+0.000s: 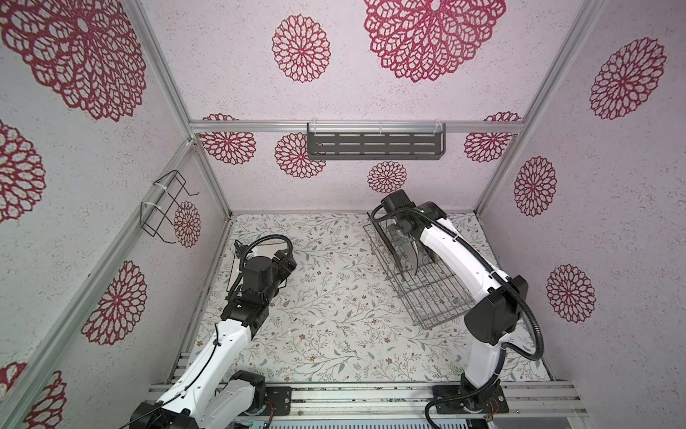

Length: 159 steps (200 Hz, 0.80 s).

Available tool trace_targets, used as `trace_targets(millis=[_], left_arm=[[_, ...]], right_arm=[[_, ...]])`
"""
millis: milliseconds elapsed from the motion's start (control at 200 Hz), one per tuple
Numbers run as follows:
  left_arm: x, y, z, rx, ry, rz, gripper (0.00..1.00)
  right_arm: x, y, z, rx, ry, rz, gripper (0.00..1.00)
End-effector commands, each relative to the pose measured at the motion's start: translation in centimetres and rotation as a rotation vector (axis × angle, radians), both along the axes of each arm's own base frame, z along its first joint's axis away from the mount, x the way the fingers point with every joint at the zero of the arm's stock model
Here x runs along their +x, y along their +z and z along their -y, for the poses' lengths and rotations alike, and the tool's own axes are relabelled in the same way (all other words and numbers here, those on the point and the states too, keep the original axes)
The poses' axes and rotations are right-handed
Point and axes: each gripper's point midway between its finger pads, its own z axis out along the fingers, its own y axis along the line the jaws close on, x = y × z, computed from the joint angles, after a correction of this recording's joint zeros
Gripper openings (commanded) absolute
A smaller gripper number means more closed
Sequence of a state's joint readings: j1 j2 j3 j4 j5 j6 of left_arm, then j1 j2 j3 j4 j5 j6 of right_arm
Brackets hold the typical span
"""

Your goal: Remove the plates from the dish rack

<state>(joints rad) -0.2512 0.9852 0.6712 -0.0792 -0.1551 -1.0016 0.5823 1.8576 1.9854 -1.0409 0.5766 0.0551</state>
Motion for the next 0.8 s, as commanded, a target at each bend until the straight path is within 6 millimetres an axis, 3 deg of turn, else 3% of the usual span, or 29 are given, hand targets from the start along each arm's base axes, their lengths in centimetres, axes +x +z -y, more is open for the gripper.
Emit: trace_targets(millis=[0, 555, 791], left_arm=[[-0.4, 0.2, 0.1, 0.000, -0.002, 0.010, 0.81], [0.5, 0.6, 1.3, -0.025, -0.037, 0.018, 0.81], [0.8, 0.7, 1.9, -0.049, -0.058, 0.017, 0.81]], right_arm=[[-0.8, 8.5, 1.9, 0.048, -0.080, 0.264, 0.00], [-5.4, 18.1, 1.8, 0.139, -0.026, 0.629, 0.00], [-7.8, 21.1, 2.6, 0.250, -0.005, 0.817, 0.00]])
